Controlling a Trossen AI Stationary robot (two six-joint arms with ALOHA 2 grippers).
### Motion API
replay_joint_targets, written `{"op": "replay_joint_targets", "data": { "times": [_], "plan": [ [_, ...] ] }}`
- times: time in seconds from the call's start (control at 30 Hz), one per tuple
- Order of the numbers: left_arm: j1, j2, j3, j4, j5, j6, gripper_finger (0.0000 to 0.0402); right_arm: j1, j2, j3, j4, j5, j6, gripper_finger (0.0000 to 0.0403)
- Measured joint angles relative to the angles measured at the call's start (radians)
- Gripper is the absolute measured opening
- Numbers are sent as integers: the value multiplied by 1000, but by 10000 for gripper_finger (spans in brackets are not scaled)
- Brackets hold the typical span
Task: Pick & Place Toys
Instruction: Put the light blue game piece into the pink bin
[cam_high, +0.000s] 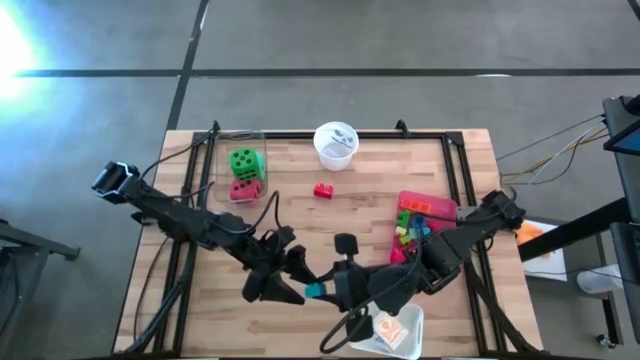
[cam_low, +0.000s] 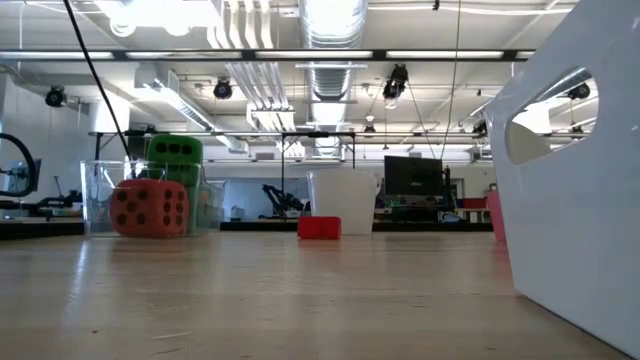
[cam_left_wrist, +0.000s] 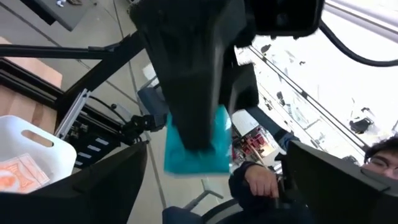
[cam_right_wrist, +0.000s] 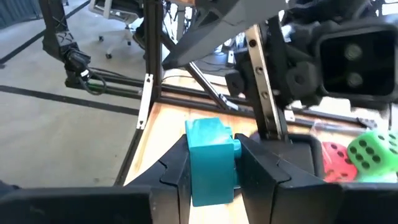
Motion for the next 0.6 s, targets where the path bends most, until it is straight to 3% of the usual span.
{"op": "replay_joint_targets", "data": {
  "times": [0.33, 0.6],
  "plan": [
    [-1, -66, 0, -164, -46, -3, 379, 2, -87, -3, -159, 11, 88, 90],
    [-5, -98, 0, -235, -85, 6, 379, 9, -163, -18, -329, 131, 187, 90]
  ]
}}
